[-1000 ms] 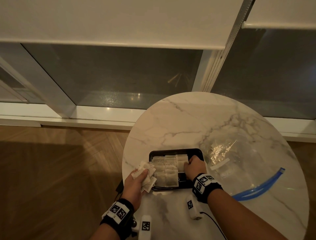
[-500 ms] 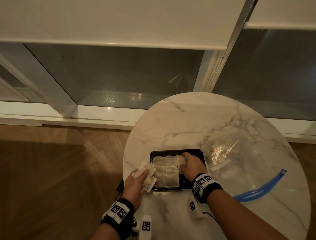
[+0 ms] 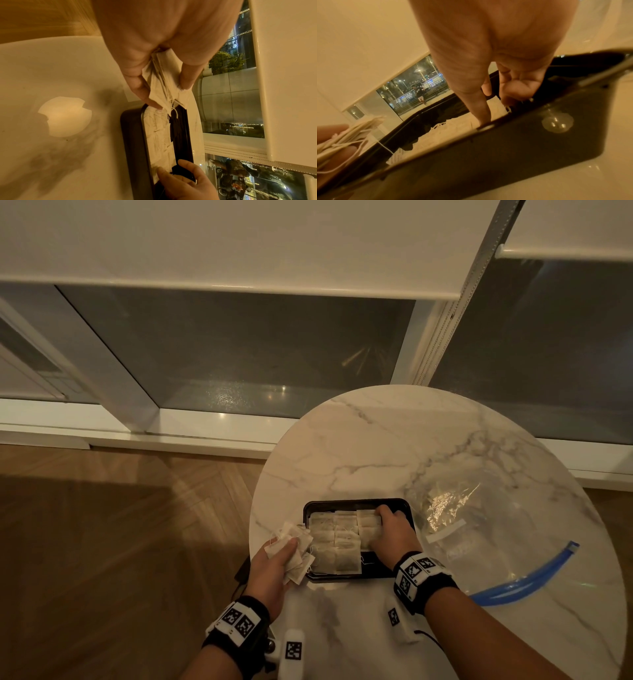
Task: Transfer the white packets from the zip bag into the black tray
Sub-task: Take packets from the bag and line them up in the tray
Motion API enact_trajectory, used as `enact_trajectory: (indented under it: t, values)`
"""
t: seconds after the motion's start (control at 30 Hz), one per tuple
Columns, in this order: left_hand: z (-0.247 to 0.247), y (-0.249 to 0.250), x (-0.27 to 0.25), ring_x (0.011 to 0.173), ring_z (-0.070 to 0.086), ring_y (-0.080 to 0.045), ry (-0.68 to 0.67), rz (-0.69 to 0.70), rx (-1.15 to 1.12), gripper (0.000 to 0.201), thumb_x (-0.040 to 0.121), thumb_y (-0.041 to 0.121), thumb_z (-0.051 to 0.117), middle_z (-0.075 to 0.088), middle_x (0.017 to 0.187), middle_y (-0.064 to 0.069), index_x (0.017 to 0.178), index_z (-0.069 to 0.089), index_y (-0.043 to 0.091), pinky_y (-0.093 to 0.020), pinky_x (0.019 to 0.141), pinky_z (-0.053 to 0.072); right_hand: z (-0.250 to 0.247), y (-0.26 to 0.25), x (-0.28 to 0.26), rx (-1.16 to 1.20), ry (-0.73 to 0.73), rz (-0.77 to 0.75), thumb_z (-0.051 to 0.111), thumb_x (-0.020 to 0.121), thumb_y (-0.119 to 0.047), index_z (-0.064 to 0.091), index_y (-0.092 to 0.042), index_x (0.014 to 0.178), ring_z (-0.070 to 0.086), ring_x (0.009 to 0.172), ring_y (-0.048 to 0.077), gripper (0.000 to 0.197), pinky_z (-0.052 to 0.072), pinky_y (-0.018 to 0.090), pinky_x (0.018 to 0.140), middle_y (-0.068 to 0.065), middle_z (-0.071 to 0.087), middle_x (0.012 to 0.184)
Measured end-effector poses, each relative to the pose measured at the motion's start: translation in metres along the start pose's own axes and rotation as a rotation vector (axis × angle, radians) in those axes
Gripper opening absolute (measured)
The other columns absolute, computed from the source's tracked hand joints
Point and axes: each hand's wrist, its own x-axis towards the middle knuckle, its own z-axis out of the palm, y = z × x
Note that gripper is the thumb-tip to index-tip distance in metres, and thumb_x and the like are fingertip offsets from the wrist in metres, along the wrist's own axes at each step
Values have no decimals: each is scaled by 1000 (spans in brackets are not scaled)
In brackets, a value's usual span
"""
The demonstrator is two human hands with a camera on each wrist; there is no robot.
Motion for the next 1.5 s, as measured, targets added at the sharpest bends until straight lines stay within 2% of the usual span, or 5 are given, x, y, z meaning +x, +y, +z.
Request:
enact_trajectory:
  t: [0.6, 0.83, 0.97, 1.1, 1.5]
  values:
    - [2, 3, -2, 84, 75, -26, 1, 1, 7, 23, 95, 8, 63, 75, 106, -16, 118, 63, 8, -36, 67, 61, 2, 0, 4, -65, -41, -23, 68, 81, -9, 47, -27, 131, 60, 97, 29, 57, 53, 35, 83, 10, 47, 120]
    - [9, 7, -5, 111, 67, -36, -57, 32, 46, 32, 94, 13, 66, 71, 118, -19, 126, 62, 8, -52, 98, 52, -17, -9, -6, 10, 11, 0, 63, 84, -14, 43, -24, 137, 58, 100, 26, 58, 49, 30, 79, 9, 45, 127]
    - [26, 16, -14, 110, 67, -36, -157, 63, 79, 31, 94, 15, 65, 70, 118, -18, 124, 61, 8, -43, 84, 58, -32, -27, -22, 207, 120, -110, 64, 90, -34, 62, -23, 112, 59, 87, 12, 24, 46, 22, 72, -4, 60, 103]
    - [41, 21, -22, 109, 67, -39, -232, 85, 95, 30, 96, 14, 63, 70, 117, -22, 124, 60, 5, -43, 80, 59, -42, -47, -41, 629, -116, -233, 71, 89, -35, 74, -24, 87, 62, 75, 3, 11, 51, 22, 72, -7, 71, 82]
    - [53, 21, -31, 114, 66, -34, -251, 100, 19, 29, 99, 14, 57, 69, 121, -19, 127, 60, 7, -44, 96, 53, -34, -45, -68, 774, -179, -102, 84, 77, -27, 73, -18, 82, 69, 66, 16, 14, 57, 30, 65, 3, 73, 71]
